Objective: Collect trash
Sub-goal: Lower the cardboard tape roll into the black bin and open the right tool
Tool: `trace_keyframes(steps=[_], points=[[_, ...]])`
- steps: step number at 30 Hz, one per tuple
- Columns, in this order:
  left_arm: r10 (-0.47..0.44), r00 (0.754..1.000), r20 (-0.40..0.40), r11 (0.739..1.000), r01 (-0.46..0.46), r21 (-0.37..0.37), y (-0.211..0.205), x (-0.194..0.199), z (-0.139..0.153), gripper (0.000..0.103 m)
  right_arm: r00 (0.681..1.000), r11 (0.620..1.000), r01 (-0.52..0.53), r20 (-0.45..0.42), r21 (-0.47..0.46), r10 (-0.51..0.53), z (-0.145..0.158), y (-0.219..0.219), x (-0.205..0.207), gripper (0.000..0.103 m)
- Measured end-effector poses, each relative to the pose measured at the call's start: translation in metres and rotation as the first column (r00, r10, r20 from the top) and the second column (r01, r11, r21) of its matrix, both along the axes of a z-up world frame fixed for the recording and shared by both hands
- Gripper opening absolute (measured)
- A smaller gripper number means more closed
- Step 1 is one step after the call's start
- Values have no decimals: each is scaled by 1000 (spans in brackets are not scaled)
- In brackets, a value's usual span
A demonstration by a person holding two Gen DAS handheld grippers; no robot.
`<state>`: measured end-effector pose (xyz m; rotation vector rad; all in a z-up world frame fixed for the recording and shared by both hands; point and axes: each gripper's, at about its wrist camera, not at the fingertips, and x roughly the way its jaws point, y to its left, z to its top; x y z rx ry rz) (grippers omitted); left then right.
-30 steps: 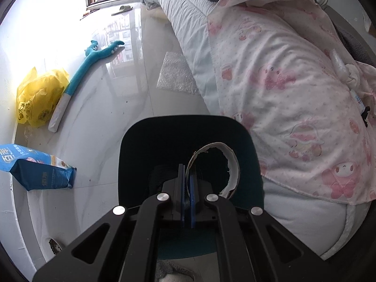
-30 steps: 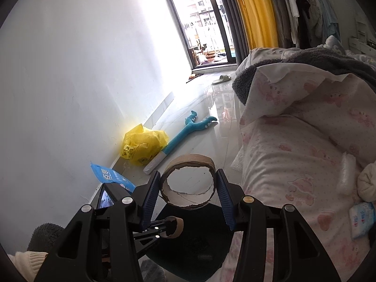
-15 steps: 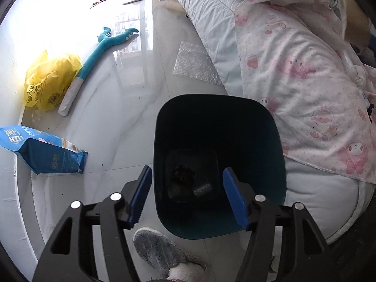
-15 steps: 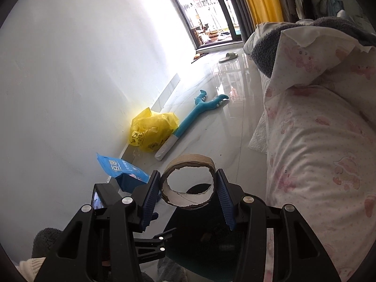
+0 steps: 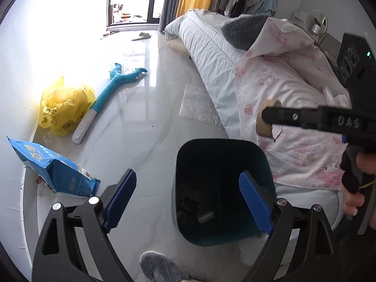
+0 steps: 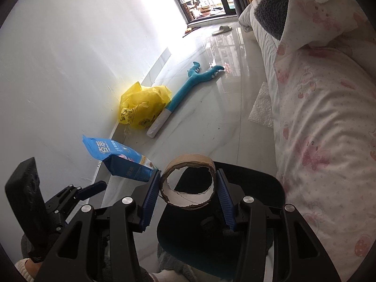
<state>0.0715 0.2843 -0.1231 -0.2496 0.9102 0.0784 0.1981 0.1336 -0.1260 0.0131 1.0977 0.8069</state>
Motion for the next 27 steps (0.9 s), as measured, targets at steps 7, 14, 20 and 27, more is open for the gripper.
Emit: trace_keyframes(steps=[7,14,20,27], points=[[56,990,127,998,-58,15,14,-17,36,93,998,996,14,-60,-87,-19,-36,9,3,49],[72,976,205,996,-81,37,18,-26,64,93,996,979,-9,-86,-201,-8,-69,16,-2,49],[46,954,295,994,-74,86,8,-34,92,93,993,957,-20,-118,-288,-15,-98,13,-4,49],[34,930,367,994,-70,87,-2,-39,119,93,988,945,-42,-151,-324,-8,-111,10,-7,55]])
